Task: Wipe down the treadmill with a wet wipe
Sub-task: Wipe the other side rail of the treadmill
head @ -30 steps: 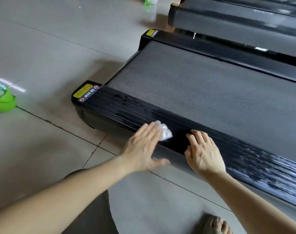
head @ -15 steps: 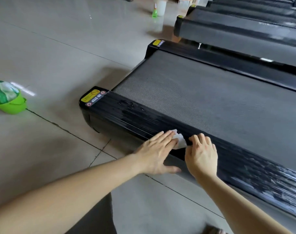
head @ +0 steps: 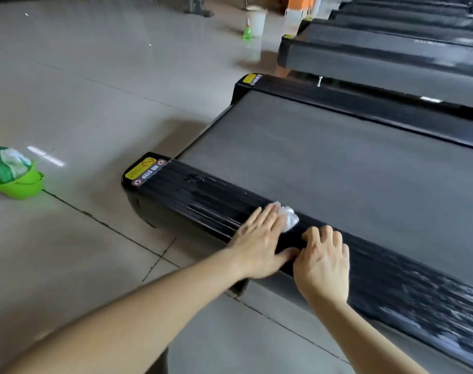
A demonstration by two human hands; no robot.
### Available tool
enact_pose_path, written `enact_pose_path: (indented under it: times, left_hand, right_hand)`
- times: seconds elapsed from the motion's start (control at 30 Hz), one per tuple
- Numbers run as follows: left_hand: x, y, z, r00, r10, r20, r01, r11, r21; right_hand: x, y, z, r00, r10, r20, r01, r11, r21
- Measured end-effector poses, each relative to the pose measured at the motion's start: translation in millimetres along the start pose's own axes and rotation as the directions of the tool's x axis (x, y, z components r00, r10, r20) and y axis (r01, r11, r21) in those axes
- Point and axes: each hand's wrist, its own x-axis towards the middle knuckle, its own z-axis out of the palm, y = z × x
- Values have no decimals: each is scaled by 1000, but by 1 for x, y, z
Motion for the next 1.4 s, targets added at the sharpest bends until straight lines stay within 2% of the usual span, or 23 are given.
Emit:
enact_pose_path:
  times: [0.1, 0.17, 0.27, 0.3, 0.33, 0.4, 0.47, 0.57, 0.63, 0.7, 0.77, 0.83, 0.87, 0.9, 0.97, 1.0, 1.07, 1.13, 1.2, 1.27, 1.4]
  left_hand:
    - [2, -22, -8, 1000, 16, 1, -16, 1000, 4]
    - [7, -60, -26, 995, -89, -45, 90, 996, 16]
    - [13, -108, -46, 952, -301, 51, 297, 951, 85]
    - [14, -109, -46, 947, -316, 53, 312, 947, 77]
    - [14, -100, -42, 960, -277, 34, 274, 960, 61]
    - [7, -64, -29, 994, -100, -44, 100, 995, 10]
    - [-8, -26, -15, 999, 31, -21, -31, 1000, -4]
    - [-38, -20, -6, 999, 28, 46, -33, 994, 101]
    - [-50, -53, -16, 999, -45, 16, 43, 990, 131]
    - [-54, -106, -35, 972, -221, -80, 231, 962, 146]
    - [-57, -154, -53, 891, -439, -121, 453, 879, 147]
    - [-59, -163, -61, 826, -562, -35, 562, 820, 106]
    - [-57, -152, -56, 841, -540, -23, 540, 837, 91]
    - [-57, -134, -47, 886, -460, -51, 463, 883, 84]
    - [-65, -76, -29, 970, -221, -100, 227, 972, 54]
    - [-71, -50, -21, 991, -121, -61, 124, 991, 44]
    - [-84, -18, -12, 999, -27, 42, 24, 997, 74]
    - [-87, -24, -12, 998, 9, 56, -15, 993, 120]
    - [-77, -58, -20, 996, -67, 54, 59, 988, 142]
    - [-58, -111, -37, 970, -239, 43, 230, 961, 151]
    - [-29, -194, -73, 836, -545, 58, 538, 836, 107]
  right_hand:
    - [2, 1, 0, 1000, -7, -18, 7, 1000, 3]
    - [3, 0, 0, 1000, -5, -16, 5, 1000, -5]
    - [2, -2, 0, 1000, 8, -19, -8, 1000, 10]
    - [2, -2, 0, 1000, 13, -22, -13, 1000, 13]
    - [2, -1, 0, 1000, 12, -20, -12, 1000, 14]
    - [2, -1, 1, 1000, 9, -12, -8, 1000, 15]
    - [2, -1, 1, 1000, 14, -11, -13, 1000, 23]
    - [4, -1, -1, 1000, 28, -3, -28, 999, 22]
    - [4, 0, -1, 1000, 29, 7, -29, 999, 15]
    - [4, -2, -2, 1000, 25, 5, -25, 999, 22]
    - [2, -3, -3, 1000, 26, 10, -26, 1000, 18]
    - [3, -3, -3, 999, 28, 15, -29, 999, 14]
    - [3, -3, -3, 999, 30, 20, -31, 1000, 8]
    - [3, -4, -3, 999, 33, 26, -33, 999, 1]
    - [9, -10, -4, 998, 38, 54, -39, 999, 10]
    - [16, -15, -4, 996, 40, 75, -42, 999, 30]
    - [27, -29, -2, 993, 34, 111, -46, 993, 107]
    - [30, -41, 3, 995, -23, 99, 4, 982, 188]
    - [25, -47, 11, 993, -99, 57, 87, 978, 187]
    - [21, -50, 16, 990, -135, 43, 127, 981, 144]
    - [23, -53, 16, 992, -123, 31, 117, 983, 139]
